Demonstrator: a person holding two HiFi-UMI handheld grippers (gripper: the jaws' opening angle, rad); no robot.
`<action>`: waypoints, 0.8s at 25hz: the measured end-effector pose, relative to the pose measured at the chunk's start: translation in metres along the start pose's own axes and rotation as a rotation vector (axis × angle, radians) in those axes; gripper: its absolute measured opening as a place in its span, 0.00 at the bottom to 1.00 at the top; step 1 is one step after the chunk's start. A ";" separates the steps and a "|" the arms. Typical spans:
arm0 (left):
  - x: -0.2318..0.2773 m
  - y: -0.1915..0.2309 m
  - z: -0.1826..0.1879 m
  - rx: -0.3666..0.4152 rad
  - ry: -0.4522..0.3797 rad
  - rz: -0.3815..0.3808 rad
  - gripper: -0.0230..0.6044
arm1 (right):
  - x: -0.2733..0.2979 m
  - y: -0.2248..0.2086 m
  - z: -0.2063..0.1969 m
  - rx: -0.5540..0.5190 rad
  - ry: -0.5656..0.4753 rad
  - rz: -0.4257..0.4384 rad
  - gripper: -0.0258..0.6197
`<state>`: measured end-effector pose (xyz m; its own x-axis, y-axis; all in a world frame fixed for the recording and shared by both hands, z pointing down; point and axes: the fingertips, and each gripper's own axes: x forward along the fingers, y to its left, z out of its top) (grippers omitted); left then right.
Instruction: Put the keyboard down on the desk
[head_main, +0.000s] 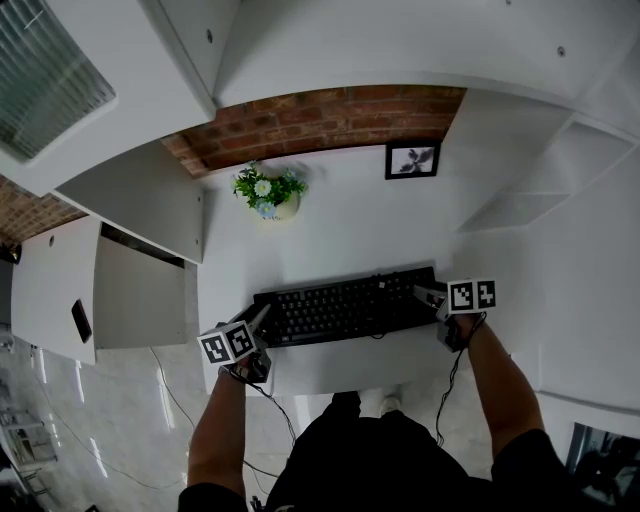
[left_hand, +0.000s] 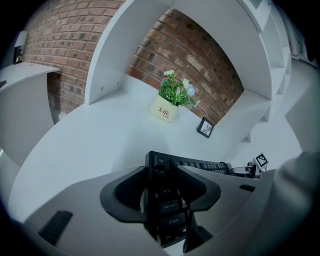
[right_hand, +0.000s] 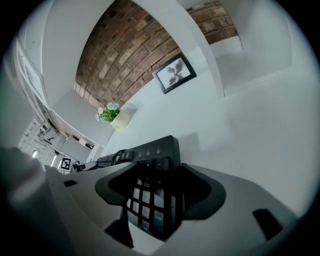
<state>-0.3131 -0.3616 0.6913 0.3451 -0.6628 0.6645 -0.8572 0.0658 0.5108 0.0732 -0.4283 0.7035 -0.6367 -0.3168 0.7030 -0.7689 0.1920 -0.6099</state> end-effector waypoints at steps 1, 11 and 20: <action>0.000 0.000 0.000 0.008 -0.005 0.006 0.37 | 0.000 -0.001 0.000 -0.016 0.002 -0.023 0.45; -0.006 -0.001 0.005 0.066 -0.057 0.065 0.37 | -0.008 -0.004 0.003 -0.173 -0.028 -0.184 0.46; -0.034 -0.021 0.019 0.150 -0.159 0.110 0.36 | -0.049 -0.001 0.022 -0.291 -0.182 -0.259 0.15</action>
<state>-0.3142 -0.3544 0.6474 0.1923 -0.7678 0.6112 -0.9376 0.0402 0.3455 0.1063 -0.4340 0.6620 -0.4197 -0.5430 0.7273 -0.9031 0.3303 -0.2745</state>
